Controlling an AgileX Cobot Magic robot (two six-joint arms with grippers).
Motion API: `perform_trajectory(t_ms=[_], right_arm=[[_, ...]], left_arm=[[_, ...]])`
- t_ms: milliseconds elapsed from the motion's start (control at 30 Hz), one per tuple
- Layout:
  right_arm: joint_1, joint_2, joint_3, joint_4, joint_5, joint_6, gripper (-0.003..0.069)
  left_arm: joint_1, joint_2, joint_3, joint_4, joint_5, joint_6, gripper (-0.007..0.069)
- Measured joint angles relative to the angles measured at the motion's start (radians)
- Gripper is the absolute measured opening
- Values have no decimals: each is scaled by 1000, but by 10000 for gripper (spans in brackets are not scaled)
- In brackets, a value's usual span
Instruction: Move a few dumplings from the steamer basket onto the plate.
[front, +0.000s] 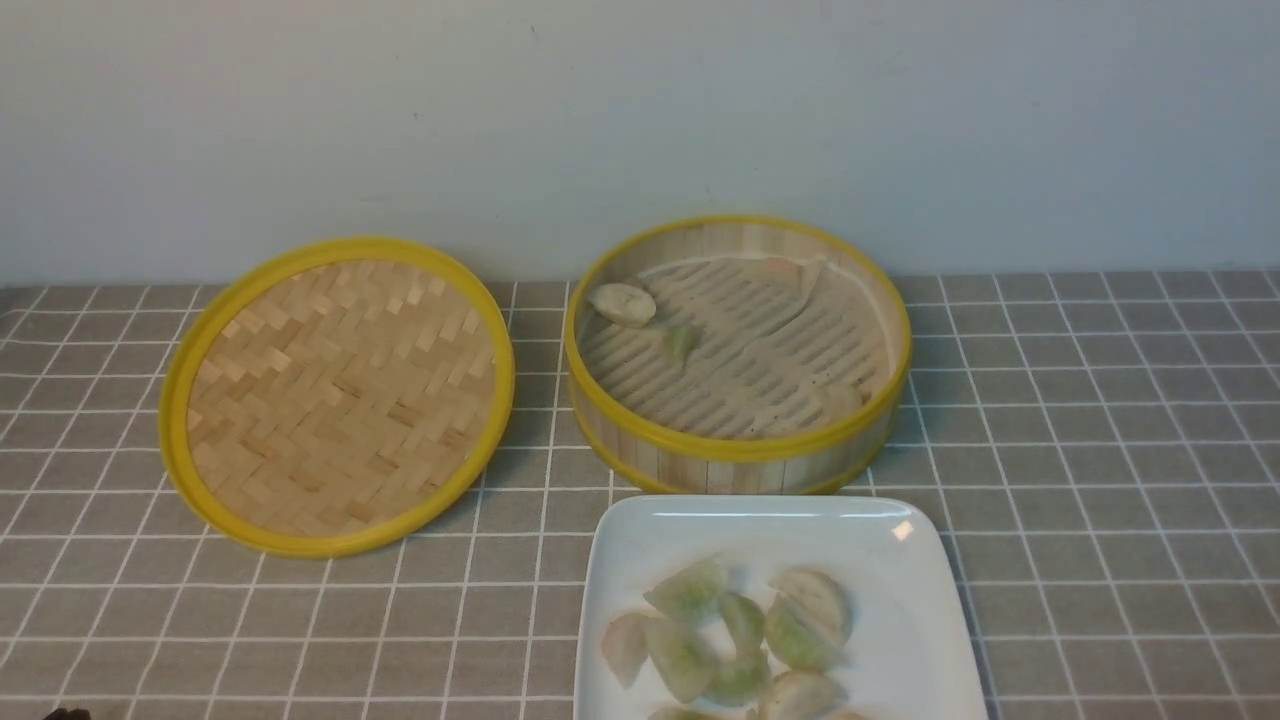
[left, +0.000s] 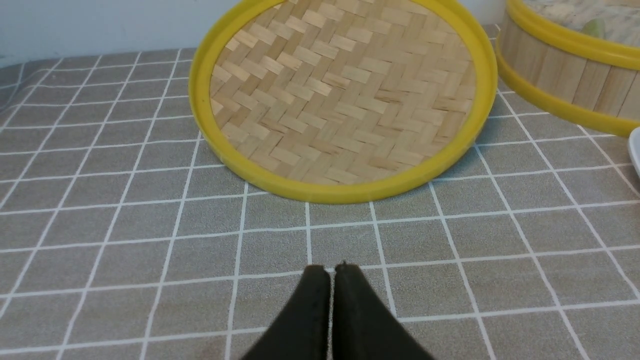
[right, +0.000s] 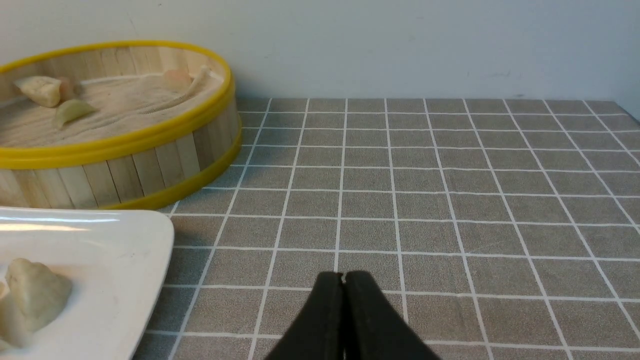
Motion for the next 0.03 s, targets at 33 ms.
perform_trajectory(t_ms=[33], right_arm=[[0, 0, 0, 0, 0, 0, -13]], left_arm=[[0, 0, 0, 0, 0, 0, -5]])
